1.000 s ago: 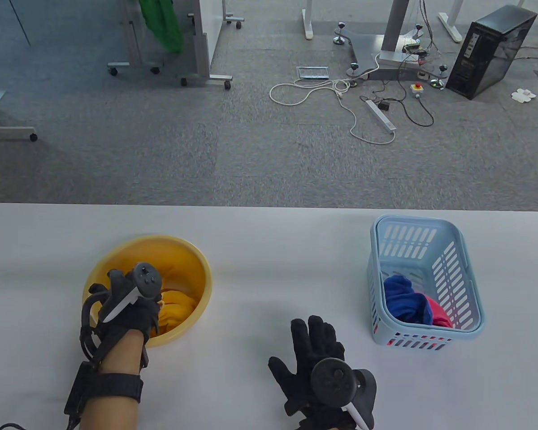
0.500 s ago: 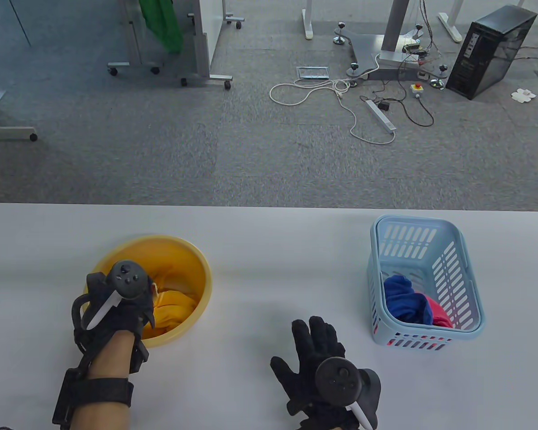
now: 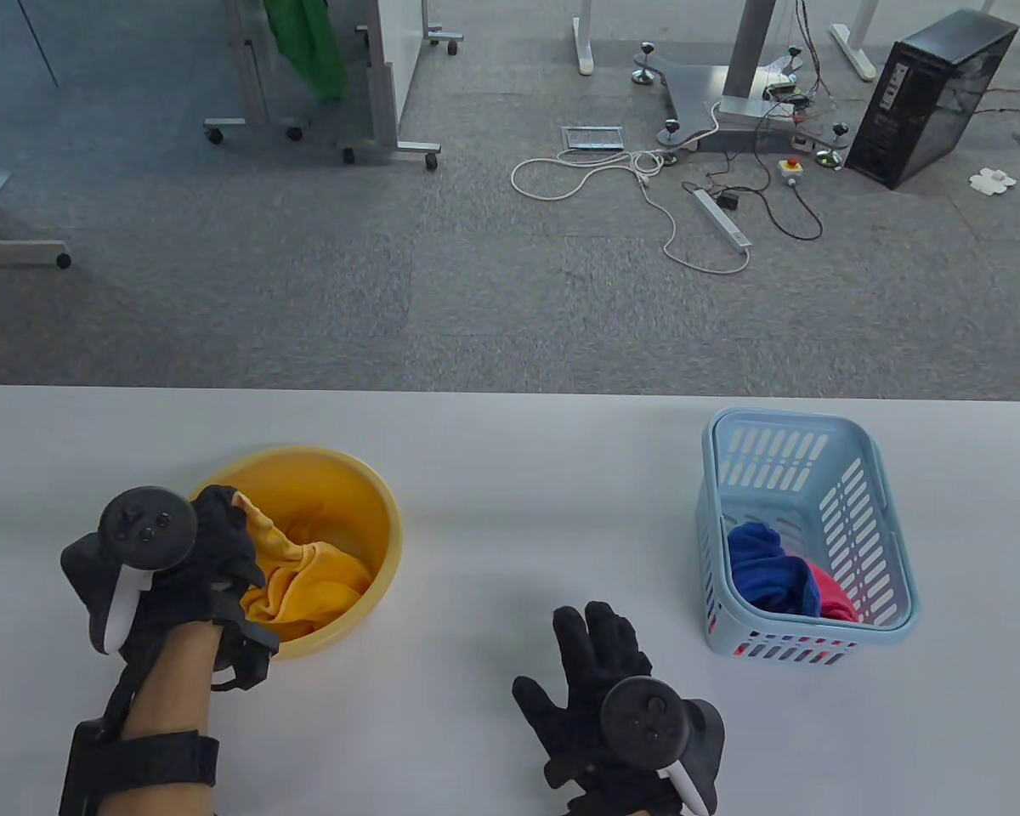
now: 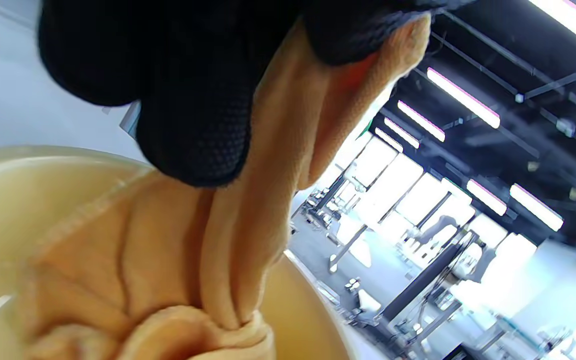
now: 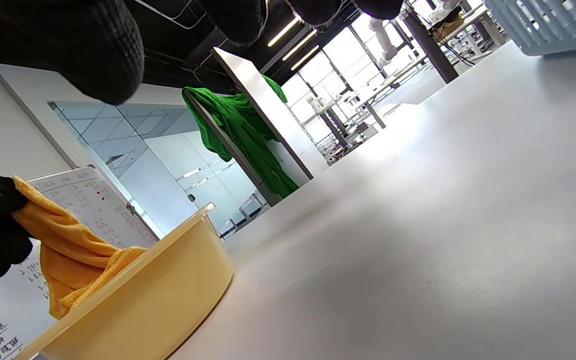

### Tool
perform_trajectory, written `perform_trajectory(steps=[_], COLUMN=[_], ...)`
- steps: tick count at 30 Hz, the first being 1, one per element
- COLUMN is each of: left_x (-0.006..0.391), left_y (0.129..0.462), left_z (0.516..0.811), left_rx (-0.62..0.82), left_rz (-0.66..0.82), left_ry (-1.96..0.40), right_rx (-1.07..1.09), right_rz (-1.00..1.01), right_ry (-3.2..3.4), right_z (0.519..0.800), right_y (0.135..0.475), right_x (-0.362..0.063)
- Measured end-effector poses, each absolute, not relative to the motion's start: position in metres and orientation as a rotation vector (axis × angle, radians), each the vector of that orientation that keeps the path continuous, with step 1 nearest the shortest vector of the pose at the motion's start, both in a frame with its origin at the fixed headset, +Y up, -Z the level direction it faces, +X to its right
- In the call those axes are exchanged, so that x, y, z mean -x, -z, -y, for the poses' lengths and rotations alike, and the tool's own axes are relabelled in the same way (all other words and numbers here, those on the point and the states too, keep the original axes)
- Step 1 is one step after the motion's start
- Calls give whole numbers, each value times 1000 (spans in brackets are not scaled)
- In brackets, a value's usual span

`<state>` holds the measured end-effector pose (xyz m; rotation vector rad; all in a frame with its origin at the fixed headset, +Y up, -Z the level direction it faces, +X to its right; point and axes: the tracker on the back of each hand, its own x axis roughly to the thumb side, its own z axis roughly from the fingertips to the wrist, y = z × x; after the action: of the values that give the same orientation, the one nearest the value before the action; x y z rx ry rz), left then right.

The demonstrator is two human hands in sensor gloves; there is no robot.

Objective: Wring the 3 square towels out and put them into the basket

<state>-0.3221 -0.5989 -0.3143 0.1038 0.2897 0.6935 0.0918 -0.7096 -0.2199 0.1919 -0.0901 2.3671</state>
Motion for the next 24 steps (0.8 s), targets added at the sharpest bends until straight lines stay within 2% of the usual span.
perform_trajectory(steps=[5, 9, 17, 24], left_x=[326, 321, 309, 297], left_y=[306, 302, 293, 284], left_z=[584, 576, 552, 520], left_rx=[-170, -197, -332, -442], left_rz=[-325, -286, -241, -194], left_ry=[-887, -993, -982, -982], right_rx=[-189, -190, -192, -203], right_rz=[91, 84, 100, 106], right_ry=[-2346, -2342, -2315, -2307], right_z=[708, 709, 704, 704], right_y=[219, 219, 218, 218], right_x=[-93, -93, -96, -95])
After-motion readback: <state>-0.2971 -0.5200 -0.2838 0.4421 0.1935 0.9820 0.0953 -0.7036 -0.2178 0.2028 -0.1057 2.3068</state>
